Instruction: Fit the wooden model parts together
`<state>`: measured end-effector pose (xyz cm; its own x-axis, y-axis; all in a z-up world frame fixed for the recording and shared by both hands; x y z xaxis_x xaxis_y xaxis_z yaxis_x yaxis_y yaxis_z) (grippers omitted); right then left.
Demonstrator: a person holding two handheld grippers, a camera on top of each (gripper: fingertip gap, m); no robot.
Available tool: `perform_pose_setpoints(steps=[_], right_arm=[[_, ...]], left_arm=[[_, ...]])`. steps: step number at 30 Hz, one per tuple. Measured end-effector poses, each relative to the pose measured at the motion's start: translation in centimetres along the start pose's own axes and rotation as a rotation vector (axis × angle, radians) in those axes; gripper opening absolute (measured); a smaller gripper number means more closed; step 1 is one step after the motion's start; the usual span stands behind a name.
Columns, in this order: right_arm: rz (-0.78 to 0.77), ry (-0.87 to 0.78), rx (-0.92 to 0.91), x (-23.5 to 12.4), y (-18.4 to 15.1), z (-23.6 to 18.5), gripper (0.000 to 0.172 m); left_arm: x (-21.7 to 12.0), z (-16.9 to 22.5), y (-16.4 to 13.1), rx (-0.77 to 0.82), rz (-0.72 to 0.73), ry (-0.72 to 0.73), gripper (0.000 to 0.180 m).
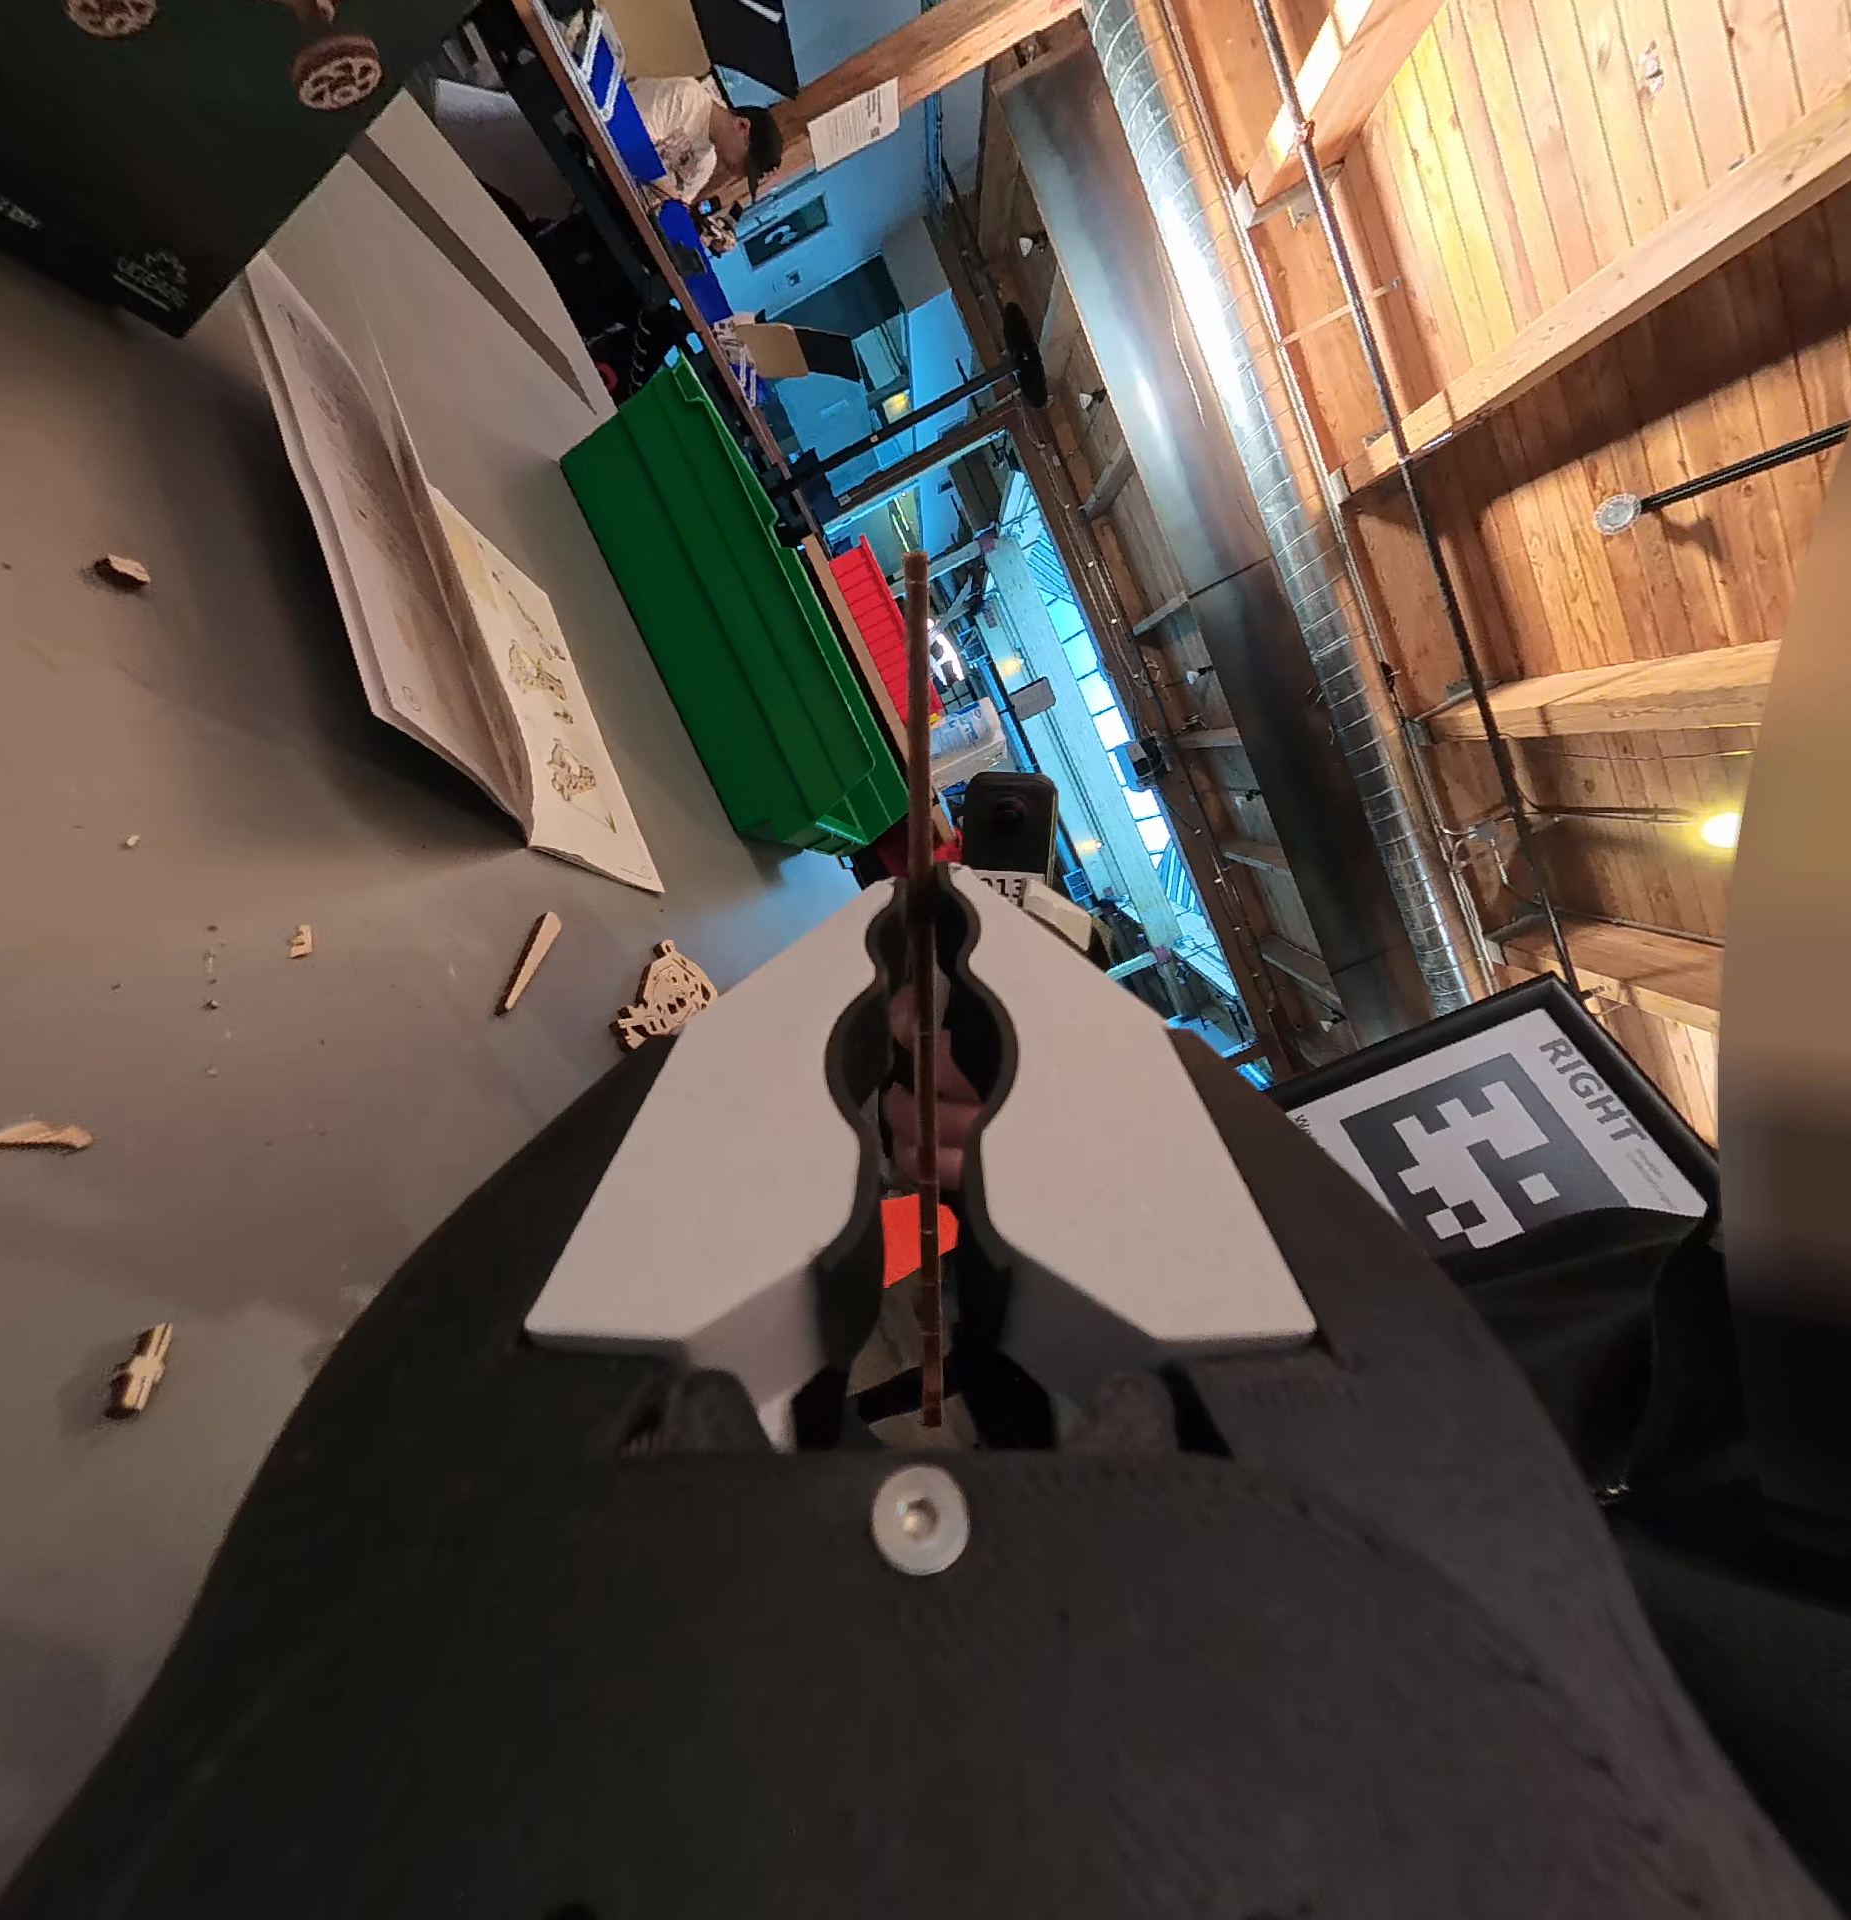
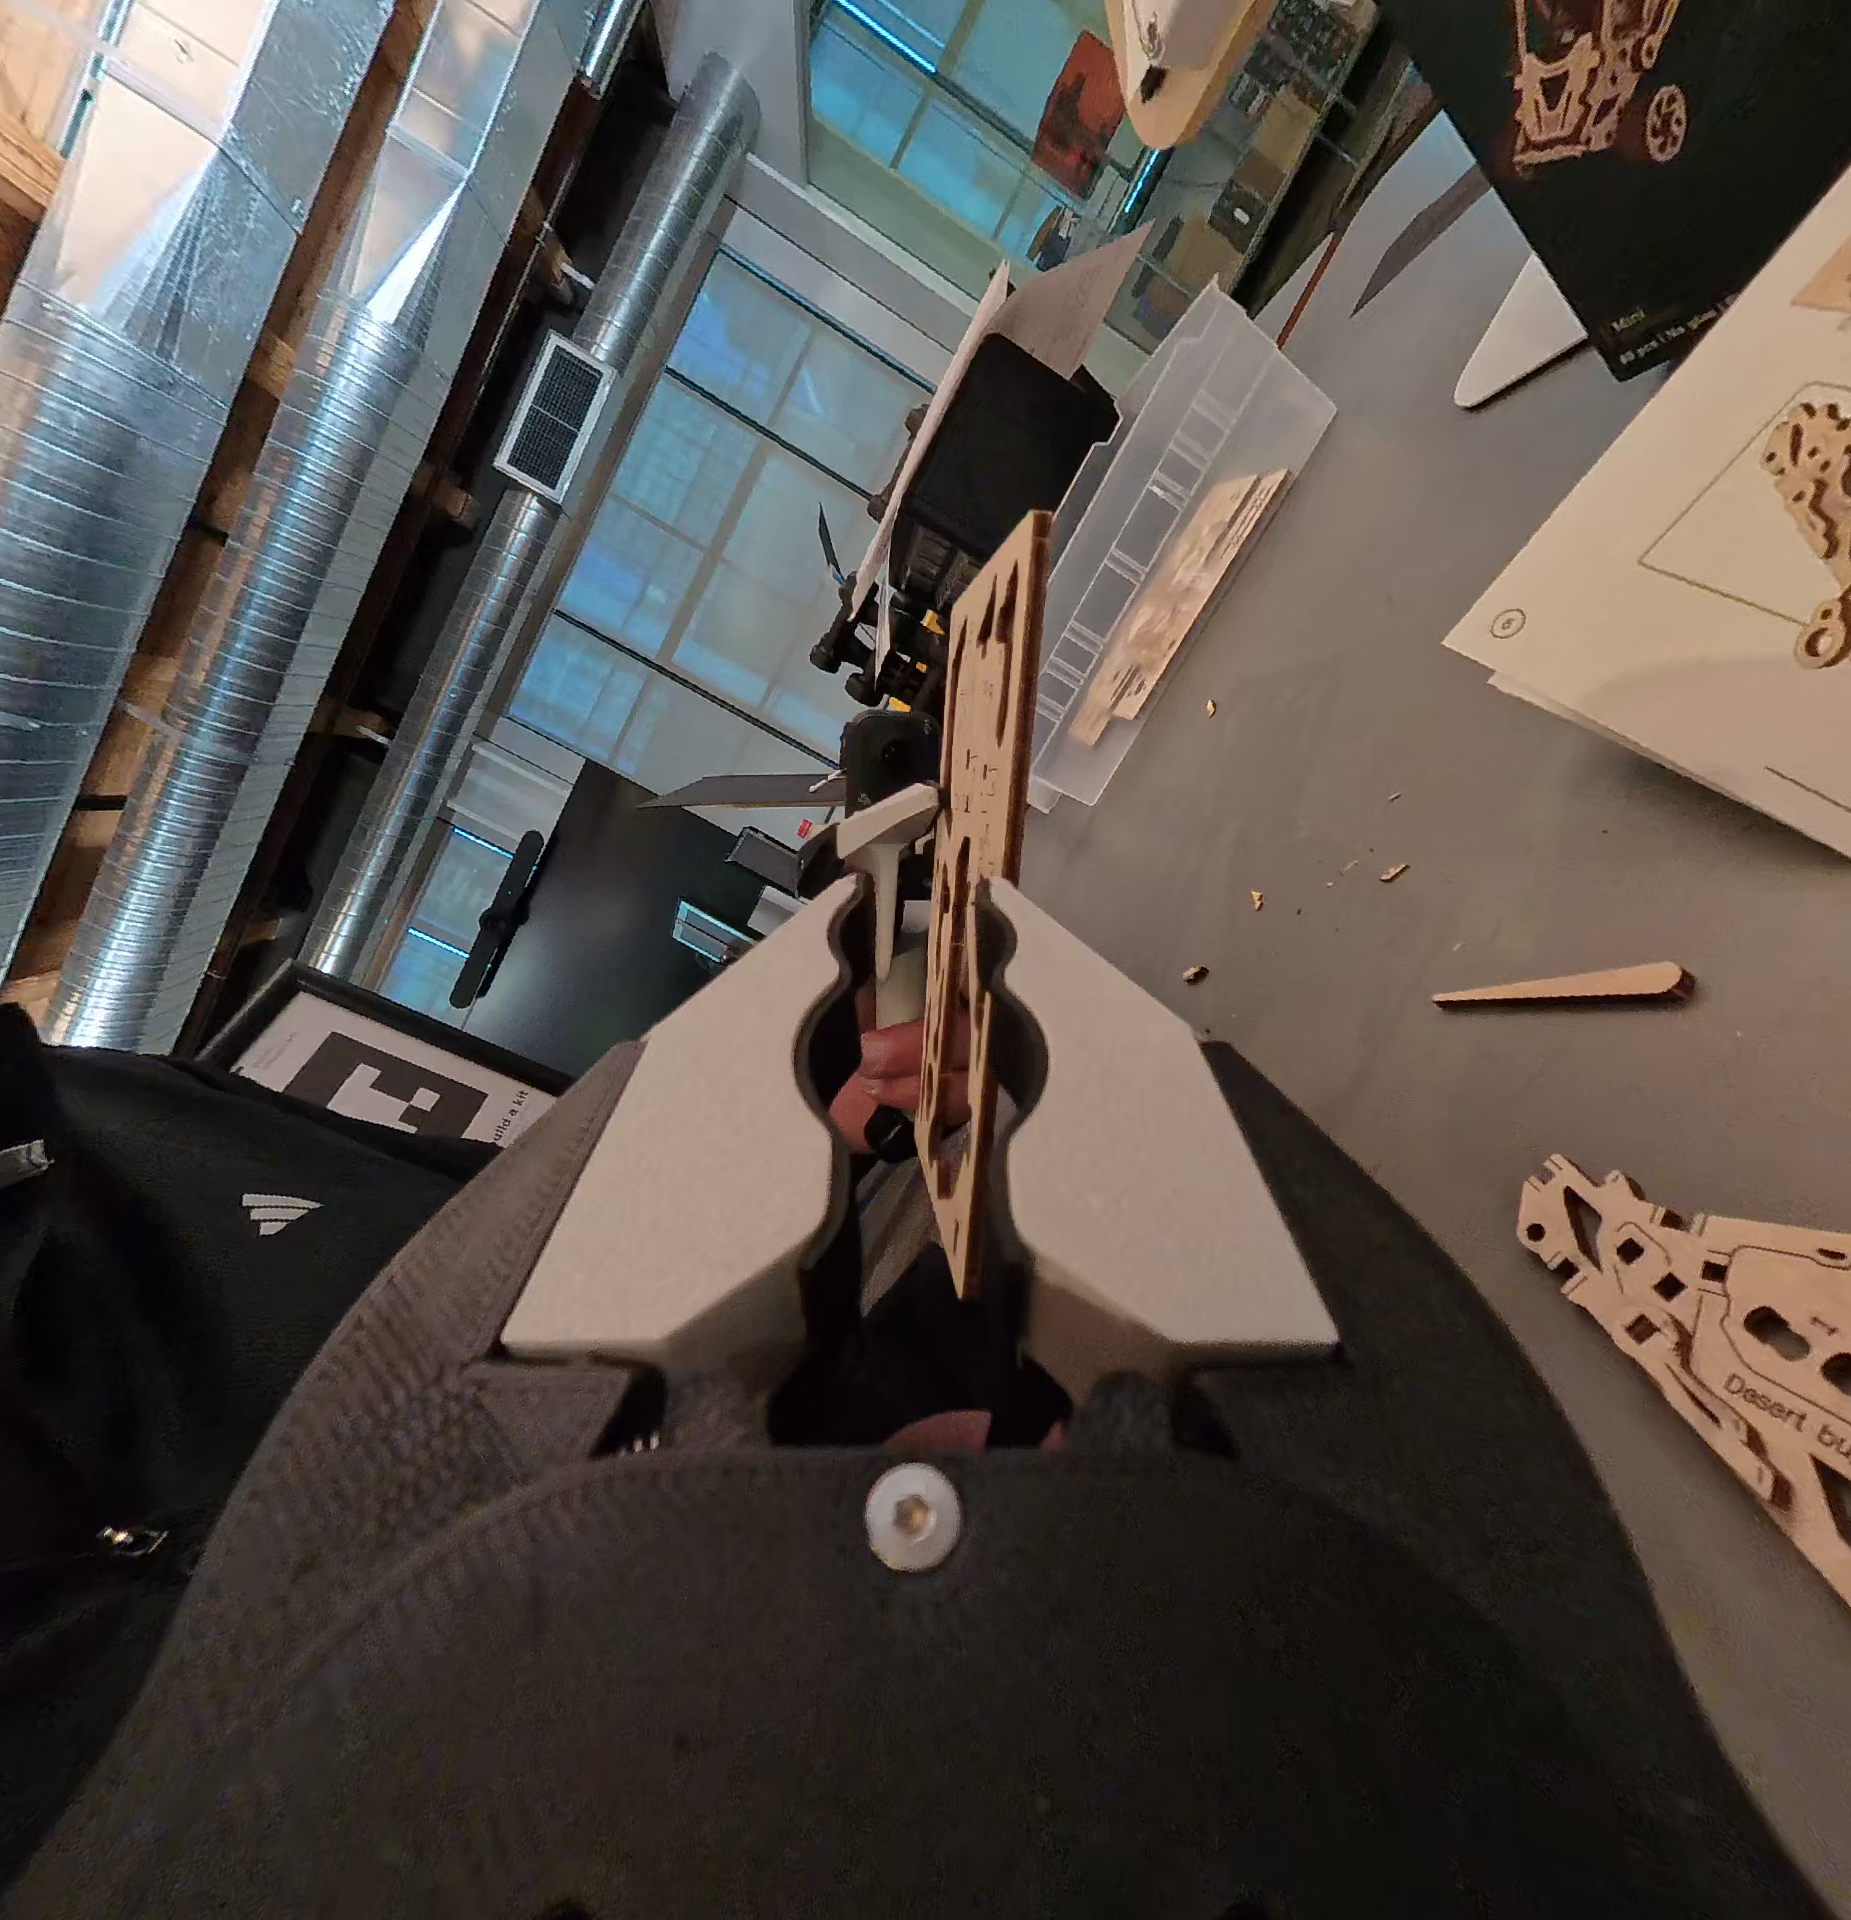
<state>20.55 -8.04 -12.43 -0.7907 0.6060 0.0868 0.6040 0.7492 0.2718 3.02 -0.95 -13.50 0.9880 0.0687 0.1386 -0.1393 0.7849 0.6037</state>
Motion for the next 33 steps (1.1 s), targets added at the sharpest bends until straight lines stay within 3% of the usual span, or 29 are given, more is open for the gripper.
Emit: perform_pose_setpoints(steps=[6, 11, 13, 14, 17, 19, 21, 26, 33], right_arm=[[-0.012, -0.066, -0.047, -0.4, -0.2, -0.1, 0.017], [-0.175, -0.161, -0.118, -0.2, -3.0, 0.3, 0.022], [-0.258, -0.167, -0.137, 0.3, -4.4, 0.7, 0.018], [-0.285, -0.168, -0.155, 0.5, -4.9, 0.8, 0.005], [-0.287, -0.118, -0.149, 1.0, -5.2, 0.5, 0.000], [-0.249, -0.072, -0.105, 1.1, -4.8, 0.4, 0.001], [-0.223, -0.032, -0.062, 1.1, -4.6, 0.4, 0.001], [-0.223, 0.015, -0.048, 1.5, -4.7, -0.2, 0.001], [-0.275, -0.069, -0.196, 1.9, -5.2, -0.3, 0.008]], left_arm=[[-0.2, 0.1, 0.3, 0.003, 0.012, 0.002, 0.001], [-0.4, 0.4, 0.9, 0.008, 0.053, -0.010, 0.001], [-0.3, 0.6, 1.0, 0.000, 0.064, -0.024, 0.002], [-0.2, 0.7, 1.0, -0.002, 0.071, -0.030, 0.001], [-0.2, 1.2, 1.4, 0.039, 0.093, -0.044, 0.004], [0.3, 2.3, 1.1, 0.075, 0.054, -0.118, 0.026], [1.3, 2.8, -0.6, 0.067, -0.074, -0.159, 0.043], [2.3, 3.3, -3.3, 0.135, -0.224, -0.166, 0.003], [2.4, 3.2, -2.6, 0.178, -0.209, -0.067, 0.000]])
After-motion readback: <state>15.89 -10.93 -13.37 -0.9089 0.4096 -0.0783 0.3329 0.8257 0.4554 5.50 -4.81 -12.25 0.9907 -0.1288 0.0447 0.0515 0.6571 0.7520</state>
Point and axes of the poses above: each gripper's, where its closed fingertips meet, x out along the fingers, y out of its top, z = x × y across the jaws, the point moved 6 cm from there along -x, back along the fingers, and after that the axes turned 13 degrees about x, right-handed, at the moved point
